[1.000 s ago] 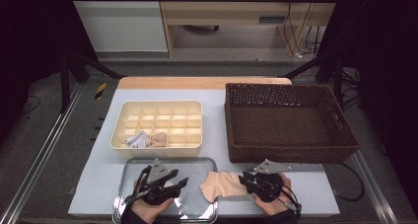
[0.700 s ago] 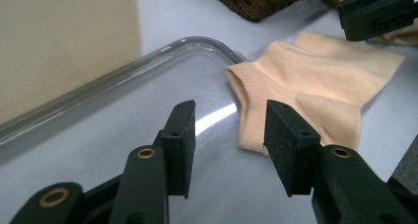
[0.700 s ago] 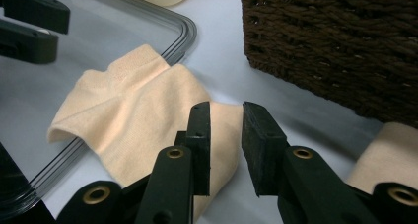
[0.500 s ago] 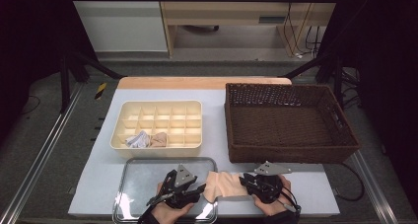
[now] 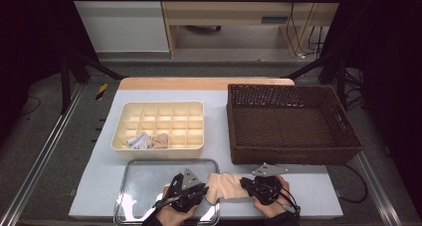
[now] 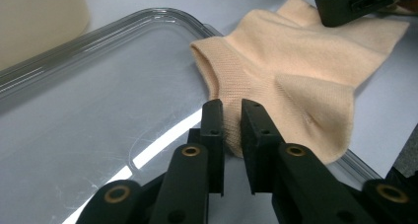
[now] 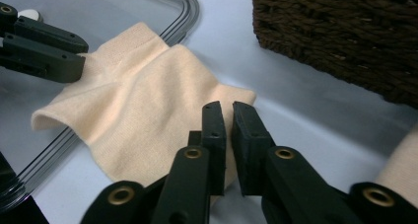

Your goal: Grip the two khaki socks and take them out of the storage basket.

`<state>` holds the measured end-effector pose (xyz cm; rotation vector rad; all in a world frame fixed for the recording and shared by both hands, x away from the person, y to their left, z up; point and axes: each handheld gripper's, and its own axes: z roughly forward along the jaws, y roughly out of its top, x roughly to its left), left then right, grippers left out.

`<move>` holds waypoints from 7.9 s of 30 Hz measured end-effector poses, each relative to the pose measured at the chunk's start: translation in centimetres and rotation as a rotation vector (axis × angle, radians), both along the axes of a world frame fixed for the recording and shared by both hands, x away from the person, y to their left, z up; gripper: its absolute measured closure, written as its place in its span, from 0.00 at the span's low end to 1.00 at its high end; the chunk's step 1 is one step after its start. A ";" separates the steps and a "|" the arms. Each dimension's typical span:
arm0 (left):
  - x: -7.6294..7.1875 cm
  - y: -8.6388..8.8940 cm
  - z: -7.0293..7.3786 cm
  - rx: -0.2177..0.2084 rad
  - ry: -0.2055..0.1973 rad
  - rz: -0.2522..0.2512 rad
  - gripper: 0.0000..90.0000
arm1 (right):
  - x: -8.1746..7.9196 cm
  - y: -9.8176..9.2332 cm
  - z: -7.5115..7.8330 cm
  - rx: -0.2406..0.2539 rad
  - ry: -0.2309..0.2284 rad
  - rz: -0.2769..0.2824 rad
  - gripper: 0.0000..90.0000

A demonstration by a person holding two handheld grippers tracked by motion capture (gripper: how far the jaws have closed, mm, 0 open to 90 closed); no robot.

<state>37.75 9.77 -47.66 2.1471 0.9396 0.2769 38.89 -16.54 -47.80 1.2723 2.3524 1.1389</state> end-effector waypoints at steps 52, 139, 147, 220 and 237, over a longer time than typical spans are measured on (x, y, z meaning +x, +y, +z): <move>-0.7 6.1 -0.1 -0.011 -0.026 0.054 0.91 | 0.8 2.4 0.2 -0.008 -0.010 0.030 0.85; -0.1 9.0 1.3 -0.056 -0.097 0.115 0.53 | 0.5 -4.2 1.0 -0.132 -0.011 -0.244 0.99; 0.0 9.1 1.3 -0.056 -0.086 0.120 0.51 | -0.2 -6.0 2.4 -0.093 -0.054 -0.291 0.99; 0.1 9.0 1.0 -0.045 -0.080 0.129 0.47 | 0.1 -0.9 1.6 0.004 -0.024 -0.085 0.97; 0.1 9.2 1.1 -0.047 -0.081 0.134 0.48 | -0.8 -0.9 0.2 -0.070 0.023 -0.069 0.68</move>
